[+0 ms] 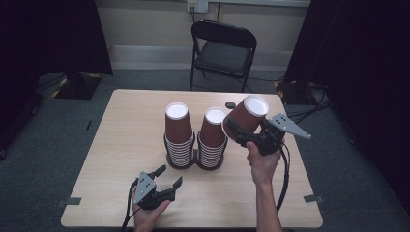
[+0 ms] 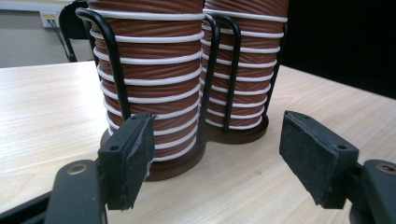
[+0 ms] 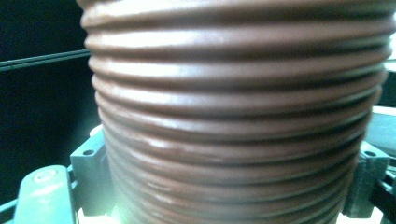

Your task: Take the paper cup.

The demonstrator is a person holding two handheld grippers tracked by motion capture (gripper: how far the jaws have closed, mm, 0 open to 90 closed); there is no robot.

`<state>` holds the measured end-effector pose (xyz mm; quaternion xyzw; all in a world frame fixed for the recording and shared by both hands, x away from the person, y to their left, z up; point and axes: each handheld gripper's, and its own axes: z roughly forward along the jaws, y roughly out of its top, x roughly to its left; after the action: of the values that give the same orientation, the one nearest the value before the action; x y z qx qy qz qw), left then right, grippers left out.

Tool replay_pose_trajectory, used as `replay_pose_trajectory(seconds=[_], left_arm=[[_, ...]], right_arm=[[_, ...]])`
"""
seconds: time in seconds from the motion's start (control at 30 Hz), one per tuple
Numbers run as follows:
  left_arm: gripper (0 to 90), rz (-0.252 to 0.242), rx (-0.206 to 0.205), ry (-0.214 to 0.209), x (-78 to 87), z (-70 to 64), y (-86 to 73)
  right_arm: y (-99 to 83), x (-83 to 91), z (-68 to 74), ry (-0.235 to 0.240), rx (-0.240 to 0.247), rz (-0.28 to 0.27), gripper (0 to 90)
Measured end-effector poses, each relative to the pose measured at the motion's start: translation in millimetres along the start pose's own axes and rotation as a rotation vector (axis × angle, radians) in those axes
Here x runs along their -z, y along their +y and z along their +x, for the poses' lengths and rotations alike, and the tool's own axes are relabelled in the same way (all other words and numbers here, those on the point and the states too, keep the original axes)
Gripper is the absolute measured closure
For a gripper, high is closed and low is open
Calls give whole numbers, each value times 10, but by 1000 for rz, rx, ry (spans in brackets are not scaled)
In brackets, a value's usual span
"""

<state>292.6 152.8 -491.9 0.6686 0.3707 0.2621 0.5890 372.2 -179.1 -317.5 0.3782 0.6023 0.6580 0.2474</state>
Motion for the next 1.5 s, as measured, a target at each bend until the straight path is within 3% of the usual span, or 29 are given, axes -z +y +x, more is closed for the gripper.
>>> replay_pose_trajectory(seconds=[0.17,0.3,0.37,0.57,0.77,0.93,1.17,1.5], left_arm=[[272,-16,8,-14,12,7,-13],[274,-52,2,-55,27,-28,-31],[263,-51,-20,-61,30,-42,-35],[262,-49,-28,-92,2,-59,-40],[272,-38,-42,-104,-21,-51,-40],[315,-45,-41,-143,-27,-45,-47],[325,-85,-38,-164,-45,-36,-52],[322,-85,-33,-185,-44,-61,-52]], right_arm=[[-50,115,2,2,-24,-10,138],[-182,218,-7,30,-66,14,139],[-246,249,-15,31,-83,23,140],[-406,317,10,44,-113,43,140],[-562,311,77,56,-129,88,141],[-768,269,166,90,-165,100,141],[-1026,247,216,124,-237,118,142],[-1316,210,319,205,-349,145,143]])
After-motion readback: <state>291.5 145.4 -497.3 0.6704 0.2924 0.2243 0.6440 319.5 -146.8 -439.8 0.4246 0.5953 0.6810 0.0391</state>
